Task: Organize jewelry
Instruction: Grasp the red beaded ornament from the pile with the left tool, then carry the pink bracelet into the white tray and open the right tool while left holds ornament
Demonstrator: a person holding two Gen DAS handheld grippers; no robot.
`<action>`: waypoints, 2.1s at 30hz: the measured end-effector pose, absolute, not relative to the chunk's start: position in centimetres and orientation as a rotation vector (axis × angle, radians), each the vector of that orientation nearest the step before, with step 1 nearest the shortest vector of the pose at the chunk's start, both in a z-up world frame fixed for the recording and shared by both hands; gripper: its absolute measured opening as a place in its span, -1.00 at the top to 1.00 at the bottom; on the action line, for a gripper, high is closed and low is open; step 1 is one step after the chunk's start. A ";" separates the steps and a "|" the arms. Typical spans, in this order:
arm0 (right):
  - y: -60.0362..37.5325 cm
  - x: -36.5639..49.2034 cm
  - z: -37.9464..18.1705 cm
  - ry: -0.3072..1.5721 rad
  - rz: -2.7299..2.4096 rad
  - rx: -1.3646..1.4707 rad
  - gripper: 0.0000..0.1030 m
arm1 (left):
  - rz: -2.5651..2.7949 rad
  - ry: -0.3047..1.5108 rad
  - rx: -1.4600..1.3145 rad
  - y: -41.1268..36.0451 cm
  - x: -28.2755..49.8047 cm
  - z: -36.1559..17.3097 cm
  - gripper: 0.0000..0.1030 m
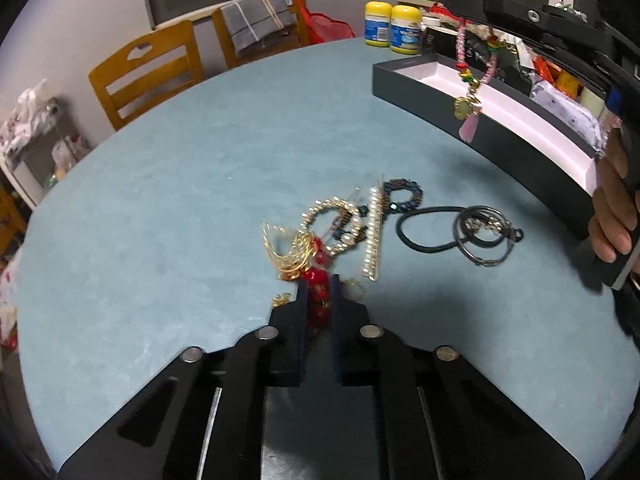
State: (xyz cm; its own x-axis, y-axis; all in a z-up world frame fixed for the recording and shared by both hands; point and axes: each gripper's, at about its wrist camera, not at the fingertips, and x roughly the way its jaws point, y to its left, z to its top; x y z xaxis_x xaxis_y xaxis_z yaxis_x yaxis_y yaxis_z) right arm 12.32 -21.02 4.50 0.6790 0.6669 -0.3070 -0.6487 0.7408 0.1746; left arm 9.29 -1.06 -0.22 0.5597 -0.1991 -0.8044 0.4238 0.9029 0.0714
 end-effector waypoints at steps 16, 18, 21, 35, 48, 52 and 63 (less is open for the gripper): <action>-22.1 11.8 4.7 0.338 0.742 0.077 0.95 | -0.340 0.664 0.142 -0.8 7.5 6.2 0.82; -22.2 11.7 4.7 0.335 0.740 0.076 0.95 | -0.344 0.636 0.133 -1.2 7.2 6.7 0.82; -22.5 11.5 4.8 0.334 0.738 0.087 0.95 | -0.353 0.570 0.105 -1.5 6.7 7.9 0.82; -26.8 9.2 6.1 0.334 0.676 0.192 0.95 | -0.415 0.435 0.106 -5.8 4.0 11.3 0.82; -37.4 5.5 6.7 0.325 0.489 0.214 0.95 | -0.563 0.407 0.105 -14.1 2.4 13.0 0.82; -40.2 5.6 5.1 0.367 0.428 0.225 0.95 | -0.623 0.427 0.110 -18.1 2.8 12.0 0.82; -43.3 6.8 1.1 0.513 0.314 0.192 0.95 | -0.620 0.531 0.165 -23.7 5.0 6.2 0.82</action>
State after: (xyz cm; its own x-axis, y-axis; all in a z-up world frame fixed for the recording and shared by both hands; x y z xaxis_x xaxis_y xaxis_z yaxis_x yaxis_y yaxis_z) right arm 6.85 -43.26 1.09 0.8250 0.3412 -0.4505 -0.2457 0.9344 0.2578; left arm 4.95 -23.72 6.21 0.6853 -0.5095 -0.5203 0.5923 0.8057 -0.0088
